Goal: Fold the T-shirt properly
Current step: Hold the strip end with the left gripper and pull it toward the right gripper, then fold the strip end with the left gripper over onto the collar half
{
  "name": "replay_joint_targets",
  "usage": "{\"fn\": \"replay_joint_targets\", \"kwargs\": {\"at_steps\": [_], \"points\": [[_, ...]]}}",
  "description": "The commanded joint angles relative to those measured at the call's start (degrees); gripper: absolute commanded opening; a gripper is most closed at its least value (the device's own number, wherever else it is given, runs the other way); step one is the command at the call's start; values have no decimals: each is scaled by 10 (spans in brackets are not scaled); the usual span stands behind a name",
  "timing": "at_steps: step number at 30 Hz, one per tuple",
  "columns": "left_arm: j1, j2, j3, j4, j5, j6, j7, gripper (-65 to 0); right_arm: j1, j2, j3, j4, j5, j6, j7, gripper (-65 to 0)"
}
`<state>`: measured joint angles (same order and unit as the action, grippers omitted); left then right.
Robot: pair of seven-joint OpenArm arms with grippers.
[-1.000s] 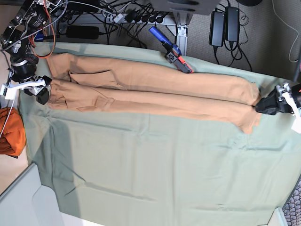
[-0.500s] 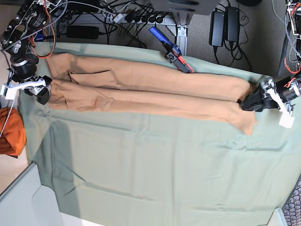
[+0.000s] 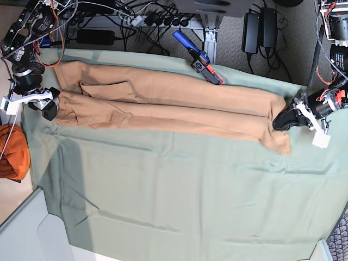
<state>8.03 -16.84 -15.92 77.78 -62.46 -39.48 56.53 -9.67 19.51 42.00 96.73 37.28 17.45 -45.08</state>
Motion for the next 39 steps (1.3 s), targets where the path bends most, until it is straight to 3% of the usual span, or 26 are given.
{"fn": "replay_joint_targets", "kwargs": {"at_steps": [1, 12, 19, 25, 32, 36, 39], "points": [[-11, -6, -2, 9, -7, -5, -10, -650, 4, 11, 5, 8, 7, 55, 13, -268], [-67, -35, -7, 9, -26, -5, 15, -650, 5, 16, 31, 8, 13, 55, 14, -268], [-119, -39, -7, 9, 35, -5, -13, -650, 5, 16, 32, 8, 13, 55, 16, -268], [-165, -69, -7, -14, 73, -5, -36, -650, 5, 16, 32, 8, 13, 55, 16, -268], [-196, -111, -7, -47, 48, -5, -13, -650, 5, 16, 32, 8, 13, 55, 16, -268], [-179, -103, 0, 3, -13, -5, 33, -650, 5, 14, 32, 8, 14, 55, 18, -268], [-150, -85, 24, 84, -9, -5, 33, -650, 5, 14, 31, 8, 14, 55, 18, -268]]}}
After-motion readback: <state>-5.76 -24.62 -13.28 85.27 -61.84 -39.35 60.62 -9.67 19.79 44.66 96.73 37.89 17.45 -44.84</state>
